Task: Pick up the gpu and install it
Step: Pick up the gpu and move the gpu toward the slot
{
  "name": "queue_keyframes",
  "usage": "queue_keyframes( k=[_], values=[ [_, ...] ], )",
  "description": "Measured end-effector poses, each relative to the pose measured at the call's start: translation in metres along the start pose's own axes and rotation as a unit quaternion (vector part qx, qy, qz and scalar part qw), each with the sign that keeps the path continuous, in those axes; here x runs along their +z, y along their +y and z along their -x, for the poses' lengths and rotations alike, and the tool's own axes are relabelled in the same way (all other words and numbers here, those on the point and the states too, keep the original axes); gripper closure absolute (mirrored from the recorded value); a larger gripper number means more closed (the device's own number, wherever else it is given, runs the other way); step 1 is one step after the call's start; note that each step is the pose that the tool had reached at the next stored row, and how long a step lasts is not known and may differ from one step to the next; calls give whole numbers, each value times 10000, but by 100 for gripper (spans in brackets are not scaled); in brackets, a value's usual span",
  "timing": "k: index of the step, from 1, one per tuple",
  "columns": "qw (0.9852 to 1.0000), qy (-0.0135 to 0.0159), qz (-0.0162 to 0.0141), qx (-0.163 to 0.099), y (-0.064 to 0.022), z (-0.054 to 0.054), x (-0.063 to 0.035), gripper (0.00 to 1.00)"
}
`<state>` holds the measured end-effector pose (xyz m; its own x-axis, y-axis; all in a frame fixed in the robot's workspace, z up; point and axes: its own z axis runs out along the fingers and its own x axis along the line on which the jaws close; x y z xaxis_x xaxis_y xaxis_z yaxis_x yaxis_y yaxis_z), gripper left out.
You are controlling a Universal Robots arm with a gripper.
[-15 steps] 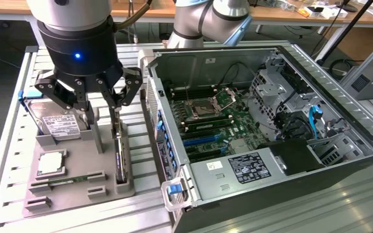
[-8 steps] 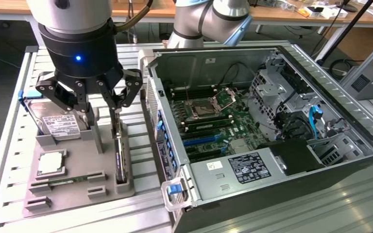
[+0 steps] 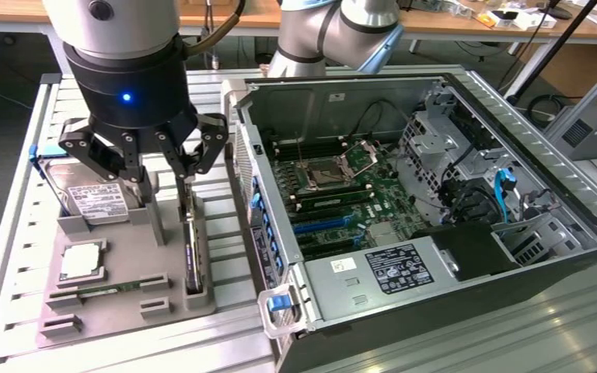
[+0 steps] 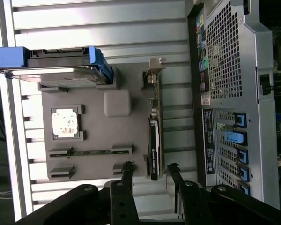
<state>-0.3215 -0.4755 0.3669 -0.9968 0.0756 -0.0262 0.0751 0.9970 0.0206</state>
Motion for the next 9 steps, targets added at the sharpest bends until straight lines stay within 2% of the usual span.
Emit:
queue_keyframes(
  k=[9],
  values=[
    [10000,0,0,0,-2,1,38,58]
  ],
)
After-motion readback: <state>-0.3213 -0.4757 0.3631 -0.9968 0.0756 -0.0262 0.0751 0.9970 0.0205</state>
